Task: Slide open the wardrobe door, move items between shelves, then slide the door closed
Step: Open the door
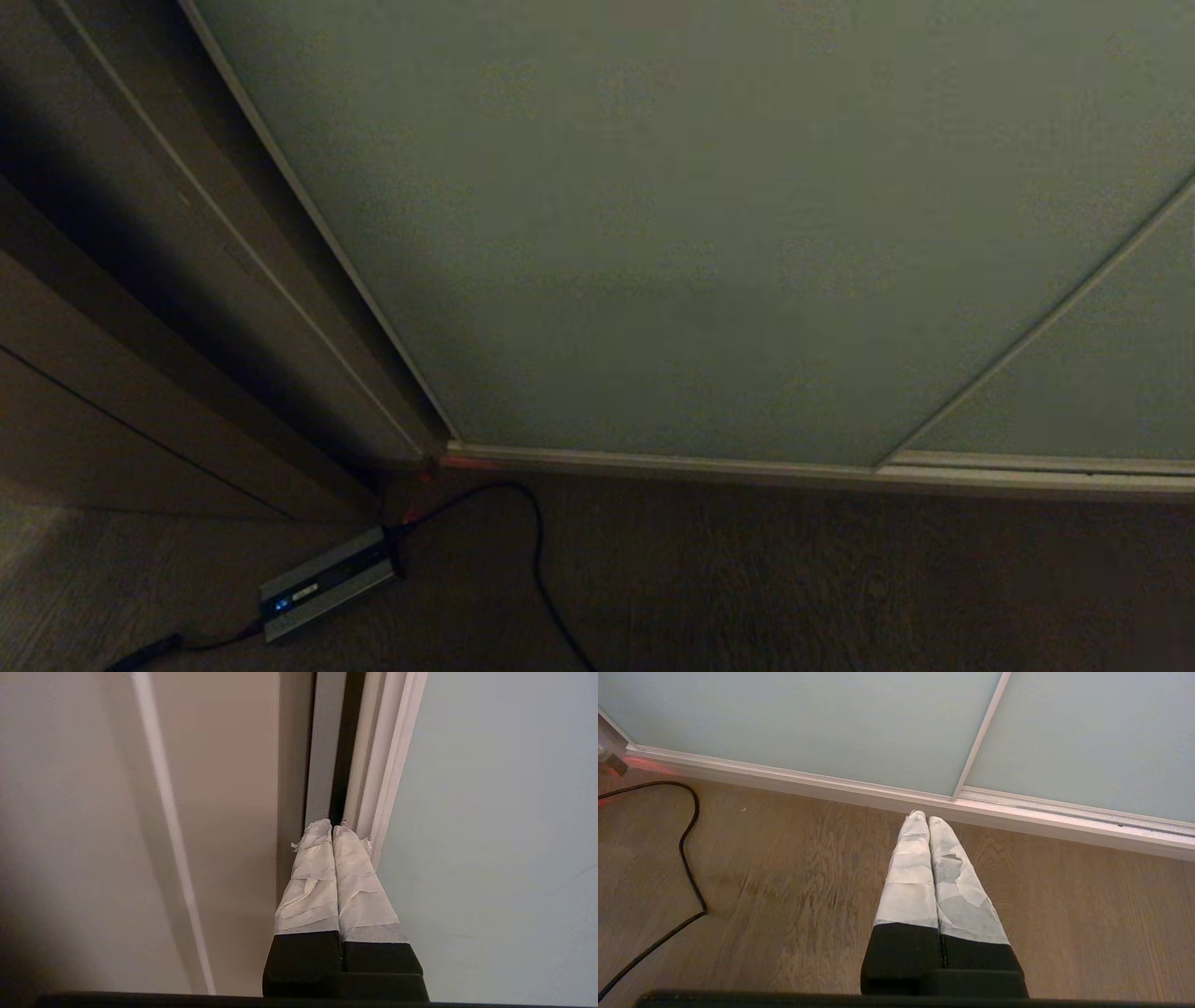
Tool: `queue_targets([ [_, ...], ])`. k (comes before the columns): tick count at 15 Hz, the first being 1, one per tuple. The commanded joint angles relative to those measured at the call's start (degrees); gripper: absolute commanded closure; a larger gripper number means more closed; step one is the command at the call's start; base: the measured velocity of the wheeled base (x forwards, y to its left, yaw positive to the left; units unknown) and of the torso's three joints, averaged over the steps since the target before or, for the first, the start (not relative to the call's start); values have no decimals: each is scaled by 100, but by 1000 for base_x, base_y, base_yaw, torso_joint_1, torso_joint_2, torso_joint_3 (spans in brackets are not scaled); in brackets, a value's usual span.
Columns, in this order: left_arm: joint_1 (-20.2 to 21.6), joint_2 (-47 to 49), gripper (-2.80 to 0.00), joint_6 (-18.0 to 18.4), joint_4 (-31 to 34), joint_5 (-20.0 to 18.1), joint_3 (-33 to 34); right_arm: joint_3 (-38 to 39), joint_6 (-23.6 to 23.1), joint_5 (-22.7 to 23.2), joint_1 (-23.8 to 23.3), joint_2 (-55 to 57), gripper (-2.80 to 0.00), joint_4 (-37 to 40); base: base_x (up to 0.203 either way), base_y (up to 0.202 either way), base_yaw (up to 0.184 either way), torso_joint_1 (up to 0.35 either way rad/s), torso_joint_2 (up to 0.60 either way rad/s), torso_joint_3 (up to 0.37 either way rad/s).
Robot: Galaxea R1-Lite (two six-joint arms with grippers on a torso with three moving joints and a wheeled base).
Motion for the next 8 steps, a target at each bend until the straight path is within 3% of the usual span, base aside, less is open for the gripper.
queue_targets([
  [1,12,125,0,-8,33,5,-124,18,-7,4,0,2,0,0,0,0,0,0,0,0],
  [8,4,472,0,9,52,-131,-506,18,-4,4,0,1,0,0,0,0,0,0,0,0],
])
